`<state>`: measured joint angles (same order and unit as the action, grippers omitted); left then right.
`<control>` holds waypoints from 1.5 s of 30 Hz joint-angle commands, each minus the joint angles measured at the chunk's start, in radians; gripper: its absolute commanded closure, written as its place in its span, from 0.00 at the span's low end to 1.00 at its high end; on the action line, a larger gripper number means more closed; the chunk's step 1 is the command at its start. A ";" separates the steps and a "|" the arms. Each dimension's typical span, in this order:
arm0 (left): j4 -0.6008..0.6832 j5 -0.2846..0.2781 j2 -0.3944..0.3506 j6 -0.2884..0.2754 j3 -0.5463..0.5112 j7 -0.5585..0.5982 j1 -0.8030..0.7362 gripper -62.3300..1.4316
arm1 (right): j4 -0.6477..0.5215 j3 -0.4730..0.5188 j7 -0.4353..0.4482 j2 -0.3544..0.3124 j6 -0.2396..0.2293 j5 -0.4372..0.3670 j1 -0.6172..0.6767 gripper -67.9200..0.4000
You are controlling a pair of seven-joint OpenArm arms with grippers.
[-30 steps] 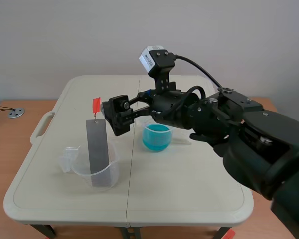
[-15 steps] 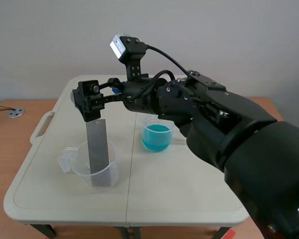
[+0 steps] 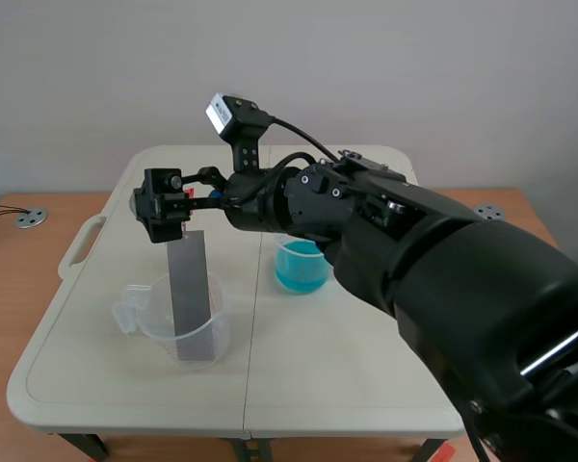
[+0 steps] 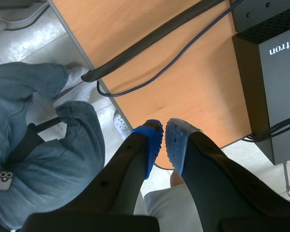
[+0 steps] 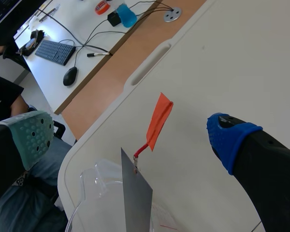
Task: Hold the metal plate by the orange handle, dip it into the blue solution, take it out and point at it, then put the plate back in the beaker on the left.
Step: 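Lift the metal plate out of the left beaker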
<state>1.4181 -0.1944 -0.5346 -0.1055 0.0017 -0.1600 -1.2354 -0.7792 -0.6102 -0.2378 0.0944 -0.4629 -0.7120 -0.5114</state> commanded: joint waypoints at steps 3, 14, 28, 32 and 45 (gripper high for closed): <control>0.014 -0.003 0.002 -0.002 -0.001 0.006 -0.008 0.86 | 0.016 0.000 0.011 0.034 -0.010 -0.015 -0.050 0.02; 0.014 -0.003 0.002 -0.002 -0.001 0.006 -0.008 0.86 | 0.027 0.000 0.010 0.036 -0.009 -0.027 -0.056 0.21; 0.014 -0.003 0.002 -0.002 -0.001 0.006 -0.008 0.86 | 0.027 0.000 -0.055 0.037 -0.009 -0.068 -0.063 0.45; 0.014 -0.003 0.002 -0.002 -0.001 0.006 -0.008 0.86 | 0.028 0.000 -0.064 0.036 -0.009 -0.082 -0.073 0.52; 0.014 -0.003 0.002 -0.002 -0.001 0.006 -0.008 0.86 | 0.028 0.000 -0.063 0.036 -0.009 -0.082 -0.073 0.78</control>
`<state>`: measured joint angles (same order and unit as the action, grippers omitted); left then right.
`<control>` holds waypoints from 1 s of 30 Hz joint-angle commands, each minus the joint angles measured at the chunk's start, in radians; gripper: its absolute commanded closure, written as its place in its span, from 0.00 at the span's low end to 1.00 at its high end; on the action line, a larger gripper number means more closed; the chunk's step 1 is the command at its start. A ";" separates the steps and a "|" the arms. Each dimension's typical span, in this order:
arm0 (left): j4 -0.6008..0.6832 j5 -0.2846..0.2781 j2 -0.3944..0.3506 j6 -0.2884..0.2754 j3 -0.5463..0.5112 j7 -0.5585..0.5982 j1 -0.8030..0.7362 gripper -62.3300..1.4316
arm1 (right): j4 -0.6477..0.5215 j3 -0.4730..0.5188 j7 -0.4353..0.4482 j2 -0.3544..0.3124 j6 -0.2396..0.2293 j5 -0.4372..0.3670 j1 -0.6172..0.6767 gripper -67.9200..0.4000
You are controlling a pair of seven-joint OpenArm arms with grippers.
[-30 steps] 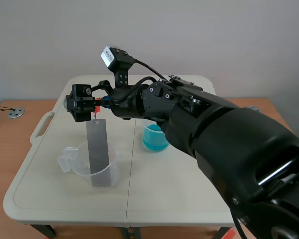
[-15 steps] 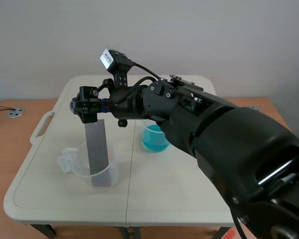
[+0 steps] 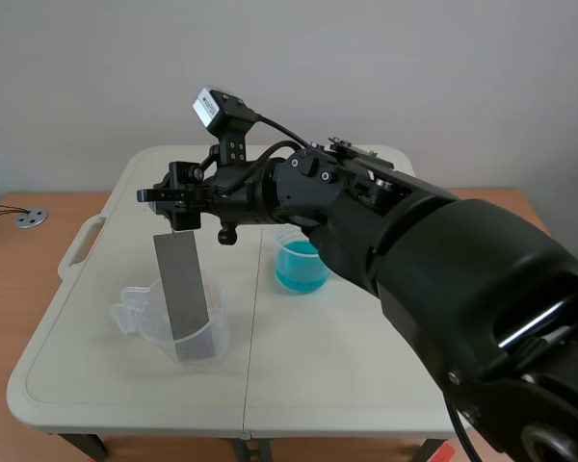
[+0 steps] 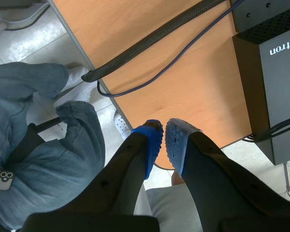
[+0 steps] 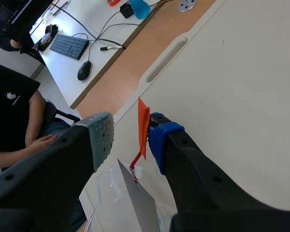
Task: Hold the metal plate by the orange handle, dip it into the blue solution, take it out and point at it, then put the plate back in the beaker on the left.
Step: 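Lift the metal plate out of the left beaker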
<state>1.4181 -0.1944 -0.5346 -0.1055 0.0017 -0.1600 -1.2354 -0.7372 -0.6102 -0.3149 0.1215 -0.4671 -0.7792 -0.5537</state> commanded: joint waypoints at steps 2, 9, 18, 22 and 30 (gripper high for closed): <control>0.014 -0.003 0.002 -0.002 -0.001 0.006 -0.008 0.86 | -0.014 0.000 0.014 0.009 -0.005 -0.015 -0.031 0.83; 0.014 -0.003 0.002 -0.002 -0.001 0.006 -0.008 0.86 | -0.014 0.000 0.013 0.009 -0.005 -0.014 -0.031 0.98; 0.014 -0.003 0.002 -0.002 -0.001 0.006 -0.008 0.86 | -0.016 0.000 0.015 0.012 -0.088 -0.011 -0.028 0.98; 0.014 -0.003 0.002 -0.002 -0.001 0.006 -0.008 0.86 | -0.018 0.000 0.024 0.017 -0.135 -0.011 -0.028 0.98; 0.014 -0.003 0.002 -0.002 -0.001 0.006 -0.008 0.86 | -0.019 0.000 0.051 0.018 -0.270 -0.010 -0.027 0.98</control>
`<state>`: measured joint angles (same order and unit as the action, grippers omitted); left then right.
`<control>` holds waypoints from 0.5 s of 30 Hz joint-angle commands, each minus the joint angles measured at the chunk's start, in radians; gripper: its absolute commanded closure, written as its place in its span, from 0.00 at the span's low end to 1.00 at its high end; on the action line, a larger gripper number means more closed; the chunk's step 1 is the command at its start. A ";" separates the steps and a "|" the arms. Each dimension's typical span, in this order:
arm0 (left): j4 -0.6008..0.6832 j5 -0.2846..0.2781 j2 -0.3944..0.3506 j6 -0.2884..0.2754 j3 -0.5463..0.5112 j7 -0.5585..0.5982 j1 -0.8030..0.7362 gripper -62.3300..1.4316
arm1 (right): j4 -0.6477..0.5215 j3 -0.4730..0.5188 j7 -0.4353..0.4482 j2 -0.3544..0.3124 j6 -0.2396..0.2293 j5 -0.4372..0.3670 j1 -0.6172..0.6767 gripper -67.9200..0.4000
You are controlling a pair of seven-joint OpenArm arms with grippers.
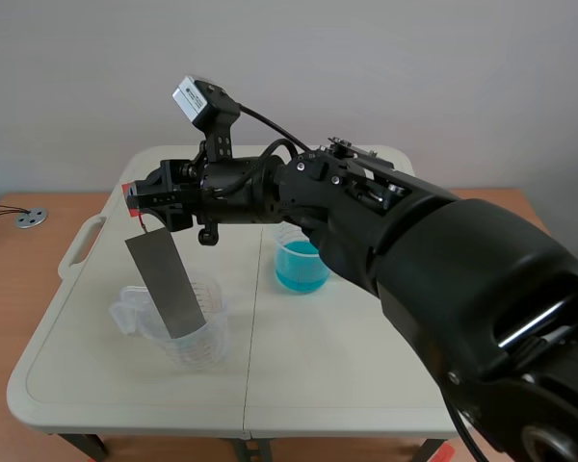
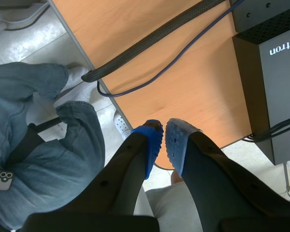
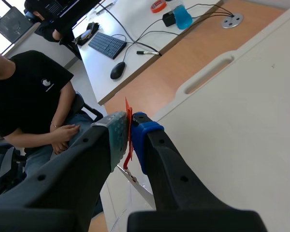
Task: Hold the metal plate by the orange handle, dip it into the blue solution, take it out and point at it, then put the plate back in the beaker on the left.
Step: 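Lift the metal plate out of the left beaker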
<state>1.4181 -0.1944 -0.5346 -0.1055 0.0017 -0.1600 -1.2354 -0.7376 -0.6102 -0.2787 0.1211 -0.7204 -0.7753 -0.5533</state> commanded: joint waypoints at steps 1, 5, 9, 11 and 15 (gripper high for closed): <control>0.014 -0.003 0.002 -0.002 -0.001 0.006 -0.008 0.86 | -0.019 0.000 0.015 0.018 -0.025 -0.014 -0.028 0.98; 0.014 -0.003 0.002 -0.002 -0.001 0.006 -0.008 0.86 | -0.019 0.000 0.015 0.018 -0.025 -0.014 -0.028 0.98; 0.014 -0.003 0.002 -0.002 -0.001 0.006 -0.008 0.86 | -0.032 0.000 0.015 0.018 -0.025 0.008 -0.016 0.98; 0.014 -0.003 0.002 -0.002 -0.001 0.006 -0.008 0.86 | -0.056 0.000 0.015 0.018 -0.025 0.034 -0.002 0.98; 0.014 -0.003 0.002 -0.002 -0.001 0.006 -0.008 0.86 | -0.120 0.000 0.019 0.018 -0.025 0.092 0.037 0.98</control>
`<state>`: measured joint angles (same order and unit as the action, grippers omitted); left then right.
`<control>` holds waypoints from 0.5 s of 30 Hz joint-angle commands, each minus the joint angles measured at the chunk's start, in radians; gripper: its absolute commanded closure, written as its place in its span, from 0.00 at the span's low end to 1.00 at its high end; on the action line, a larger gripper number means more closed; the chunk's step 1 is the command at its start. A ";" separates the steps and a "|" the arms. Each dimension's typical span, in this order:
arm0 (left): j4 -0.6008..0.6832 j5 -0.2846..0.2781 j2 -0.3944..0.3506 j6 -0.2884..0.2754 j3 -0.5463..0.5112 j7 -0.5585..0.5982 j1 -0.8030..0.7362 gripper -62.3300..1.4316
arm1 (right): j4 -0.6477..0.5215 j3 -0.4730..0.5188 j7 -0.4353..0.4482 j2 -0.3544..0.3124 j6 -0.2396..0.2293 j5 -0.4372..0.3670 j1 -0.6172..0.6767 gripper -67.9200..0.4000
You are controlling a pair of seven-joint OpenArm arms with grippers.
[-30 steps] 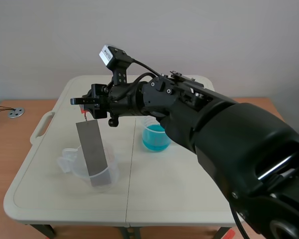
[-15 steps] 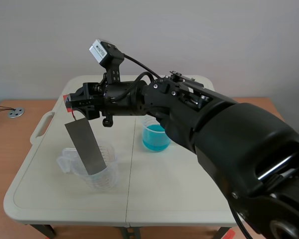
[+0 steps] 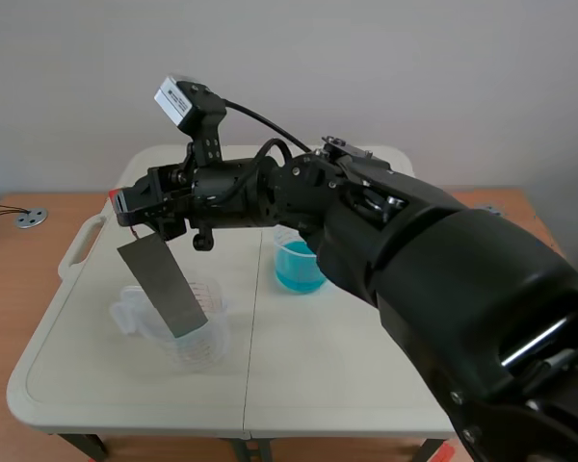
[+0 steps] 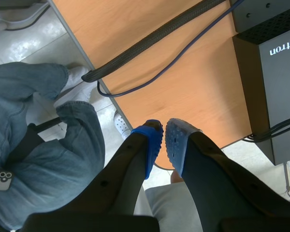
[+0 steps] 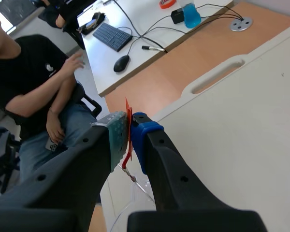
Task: Hold the metal plate by the orange handle, dip it into the blue solution, take it out and point at it, then put the plate back in the beaker on the left.
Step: 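Lift the metal plate out of the left beaker, then move the plate over the blue solution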
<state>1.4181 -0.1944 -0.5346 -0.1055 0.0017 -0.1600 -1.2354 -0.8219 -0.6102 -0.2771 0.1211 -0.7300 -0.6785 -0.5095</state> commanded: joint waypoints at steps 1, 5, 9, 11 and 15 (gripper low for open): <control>0.014 -0.003 0.002 -0.002 -0.001 0.006 -0.008 0.86 | -0.054 0.000 0.021 0.017 -0.016 0.010 0.001 0.98; 0.014 -0.003 0.002 -0.002 -0.001 0.006 -0.008 0.86 | -0.136 0.000 0.035 0.009 -0.016 0.059 0.035 0.98; 0.014 -0.003 0.002 -0.002 -0.001 0.006 -0.008 0.86 | -0.223 0.000 0.043 -0.011 -0.016 0.085 0.063 0.98; 0.014 -0.003 0.002 -0.002 -0.001 0.006 -0.008 0.86 | -0.267 0.000 0.044 -0.022 -0.016 0.099 0.077 0.98; 0.014 -0.003 0.002 -0.002 -0.001 0.006 -0.008 0.86 | -0.351 0.000 0.045 -0.043 -0.015 0.117 0.101 0.98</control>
<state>1.4181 -0.1944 -0.5346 -0.1055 0.0017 -0.1600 -1.2354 -1.1568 -0.6102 -0.2504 0.0765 -0.7300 -0.5533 -0.3969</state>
